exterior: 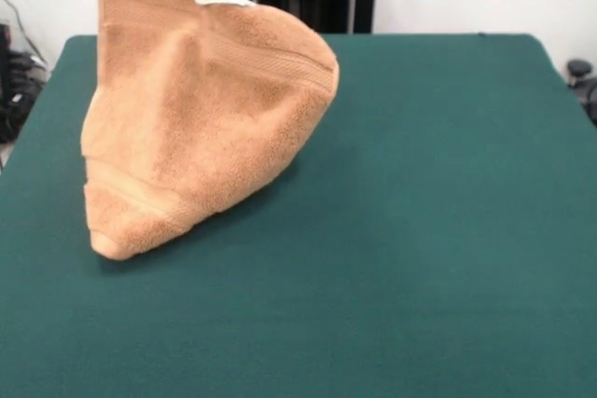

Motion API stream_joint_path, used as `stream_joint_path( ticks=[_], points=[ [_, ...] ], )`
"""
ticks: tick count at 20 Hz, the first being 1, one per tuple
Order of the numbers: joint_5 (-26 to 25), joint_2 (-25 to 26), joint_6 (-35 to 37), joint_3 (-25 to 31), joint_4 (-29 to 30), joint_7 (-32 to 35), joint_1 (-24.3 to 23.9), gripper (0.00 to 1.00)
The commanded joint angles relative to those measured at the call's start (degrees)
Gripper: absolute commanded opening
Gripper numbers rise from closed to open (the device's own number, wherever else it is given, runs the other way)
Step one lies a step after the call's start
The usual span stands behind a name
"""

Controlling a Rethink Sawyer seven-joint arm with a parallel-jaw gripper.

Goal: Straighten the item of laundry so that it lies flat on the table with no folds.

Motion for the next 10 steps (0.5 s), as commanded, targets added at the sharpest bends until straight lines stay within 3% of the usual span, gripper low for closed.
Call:
stream_joint_path(
  ticks=[1,10],
  points=[
    [2.59,1.12,6.77,-2.50,7.37,15.48,3.37,0.00],
    [3.99,0.60,5.88,-4.21,8.30,14.65,5.41,0.00]
  ],
)
